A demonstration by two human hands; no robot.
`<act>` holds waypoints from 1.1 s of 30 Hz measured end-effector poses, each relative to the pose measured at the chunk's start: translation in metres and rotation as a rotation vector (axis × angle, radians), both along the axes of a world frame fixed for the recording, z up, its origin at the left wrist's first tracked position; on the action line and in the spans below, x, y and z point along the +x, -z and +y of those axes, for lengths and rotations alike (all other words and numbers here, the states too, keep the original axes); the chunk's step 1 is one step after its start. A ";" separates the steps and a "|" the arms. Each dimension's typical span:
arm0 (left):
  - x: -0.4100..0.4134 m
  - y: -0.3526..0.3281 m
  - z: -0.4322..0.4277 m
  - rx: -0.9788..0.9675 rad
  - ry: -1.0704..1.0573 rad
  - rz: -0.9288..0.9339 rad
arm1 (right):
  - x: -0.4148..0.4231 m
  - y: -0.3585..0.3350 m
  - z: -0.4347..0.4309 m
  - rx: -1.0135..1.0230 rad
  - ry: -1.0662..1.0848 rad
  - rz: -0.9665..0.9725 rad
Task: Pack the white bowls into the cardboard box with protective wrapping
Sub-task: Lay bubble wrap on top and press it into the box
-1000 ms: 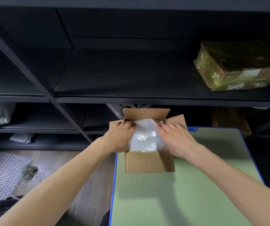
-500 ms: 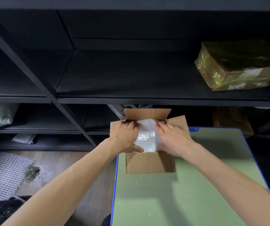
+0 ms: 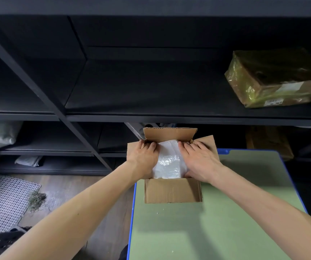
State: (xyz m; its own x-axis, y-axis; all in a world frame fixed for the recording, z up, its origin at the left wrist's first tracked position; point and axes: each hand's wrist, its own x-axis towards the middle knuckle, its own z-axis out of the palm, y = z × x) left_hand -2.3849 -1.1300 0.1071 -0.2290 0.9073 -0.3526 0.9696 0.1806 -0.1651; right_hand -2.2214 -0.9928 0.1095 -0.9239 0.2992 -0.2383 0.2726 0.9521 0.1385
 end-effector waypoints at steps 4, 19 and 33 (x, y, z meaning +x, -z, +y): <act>-0.005 -0.004 -0.004 -0.007 -0.027 -0.079 | 0.014 -0.004 0.002 -0.050 -0.007 0.044; 0.042 0.005 0.016 0.206 -0.020 -0.228 | 0.049 -0.025 0.008 -0.072 0.141 0.258; 0.050 0.021 0.015 0.285 -0.060 -0.261 | 0.031 -0.026 -0.034 -0.256 0.294 0.500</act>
